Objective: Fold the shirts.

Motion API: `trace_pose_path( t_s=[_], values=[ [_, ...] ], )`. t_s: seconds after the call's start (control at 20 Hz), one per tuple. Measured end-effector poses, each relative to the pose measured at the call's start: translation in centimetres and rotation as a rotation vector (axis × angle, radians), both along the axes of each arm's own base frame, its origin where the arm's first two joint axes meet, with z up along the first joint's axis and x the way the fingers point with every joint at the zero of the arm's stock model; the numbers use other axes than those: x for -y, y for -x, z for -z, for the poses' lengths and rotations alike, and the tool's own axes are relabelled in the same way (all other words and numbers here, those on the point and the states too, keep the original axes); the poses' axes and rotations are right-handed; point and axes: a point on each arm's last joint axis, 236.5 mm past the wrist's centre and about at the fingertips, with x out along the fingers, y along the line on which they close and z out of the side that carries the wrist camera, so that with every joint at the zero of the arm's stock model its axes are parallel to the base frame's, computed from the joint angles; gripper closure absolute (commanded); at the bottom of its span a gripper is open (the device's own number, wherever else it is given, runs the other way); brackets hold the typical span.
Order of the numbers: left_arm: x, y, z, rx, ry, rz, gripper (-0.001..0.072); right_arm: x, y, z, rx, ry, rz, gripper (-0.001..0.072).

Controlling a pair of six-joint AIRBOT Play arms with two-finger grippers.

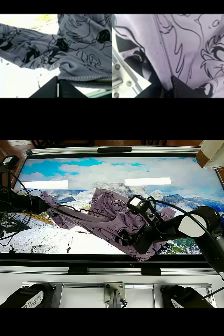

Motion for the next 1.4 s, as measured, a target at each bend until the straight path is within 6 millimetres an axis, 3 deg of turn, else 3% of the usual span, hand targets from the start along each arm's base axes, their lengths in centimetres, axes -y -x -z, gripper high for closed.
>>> trace_pose_path(
  t_s=[0.2,0.4,0.7,0.8,0.95,1.1,1.4],
  values=[
    [0.7,-0.1,-1.7,0.062,0.035,0.008,0.0656,-0.2,0.0,0.6,-0.013,0.018,-0.008,0.0640],
    [3.6,-0.5,-4.2,0.142,0.156,0.047,0.0656,-1.4,0.6,1.8,-0.045,0.043,-0.038,0.0640],
    [8.3,2.7,-6.1,0.182,0.197,0.229,0.0657,-3.6,-1.4,1.5,-0.016,-0.034,0.074,0.0640],
    [9.3,3.6,-7.9,0.233,0.214,0.266,0.0657,-4.0,-1.4,1.4,-0.018,-0.047,0.088,0.0641],
    [10.3,4.8,-12.2,0.352,0.235,0.314,0.0657,-4.1,-1.4,1.4,-0.022,-0.046,0.115,0.0640],
    [11.6,6.5,-15.4,0.422,0.254,0.376,0.0657,-4.3,-2.5,0.5,0.024,-0.062,0.142,0.0641],
    [17.8,9.8,-16.7,0.418,0.342,0.547,0.0657,-6.3,-4.9,-3.4,0.132,-0.192,0.177,0.0641]
  ],
)
